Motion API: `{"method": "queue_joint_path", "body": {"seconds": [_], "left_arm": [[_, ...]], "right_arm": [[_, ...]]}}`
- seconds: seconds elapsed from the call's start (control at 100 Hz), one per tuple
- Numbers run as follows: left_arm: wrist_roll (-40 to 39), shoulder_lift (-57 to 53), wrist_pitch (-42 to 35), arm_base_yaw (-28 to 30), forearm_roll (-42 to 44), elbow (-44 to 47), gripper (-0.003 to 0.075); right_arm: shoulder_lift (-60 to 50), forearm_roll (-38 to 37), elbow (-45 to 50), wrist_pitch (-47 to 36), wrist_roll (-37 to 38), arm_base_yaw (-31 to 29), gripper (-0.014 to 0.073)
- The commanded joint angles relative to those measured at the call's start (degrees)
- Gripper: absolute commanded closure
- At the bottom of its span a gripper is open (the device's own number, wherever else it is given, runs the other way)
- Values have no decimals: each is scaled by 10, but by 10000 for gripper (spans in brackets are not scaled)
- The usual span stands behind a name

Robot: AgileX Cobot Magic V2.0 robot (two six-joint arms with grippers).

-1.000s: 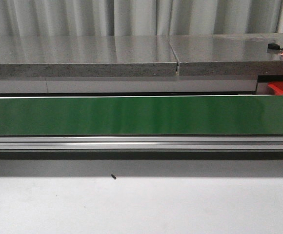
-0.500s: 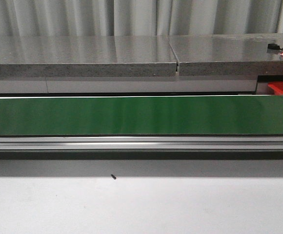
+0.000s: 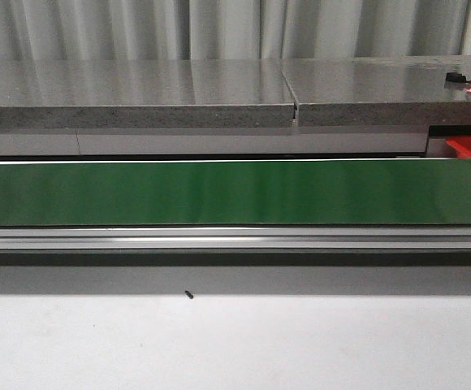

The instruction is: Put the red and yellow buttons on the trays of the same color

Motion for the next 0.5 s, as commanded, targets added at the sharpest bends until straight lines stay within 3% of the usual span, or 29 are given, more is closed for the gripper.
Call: {"method": "queue_joint_path", "body": {"seconds": [0.0,0.17,0.25,0.32,0.44,0.49], "left_arm": [[-7,17,-21,0,-6,-21,741],[-7,31,-23,0,-17,-21,732],[-7,32,-24,0,-21,-21,662],[-7,32,-18,0,-21,-21,532],[-7,32,-13,0,-21,-21,197],[-7,32,-13,0,-21,-21,99]], "right_arm": [[-9,-2,-10,-46,0,-4,662],[-9,-2,-10,-46,0,-4,662],[-9,-2,-10,-46,0,-4,662],[-9,-2,-10,-46,0,-4,662],[-9,-2,-10,-46,0,-4,662],[-9,-2,-10,-46,0,-4,662]]}}
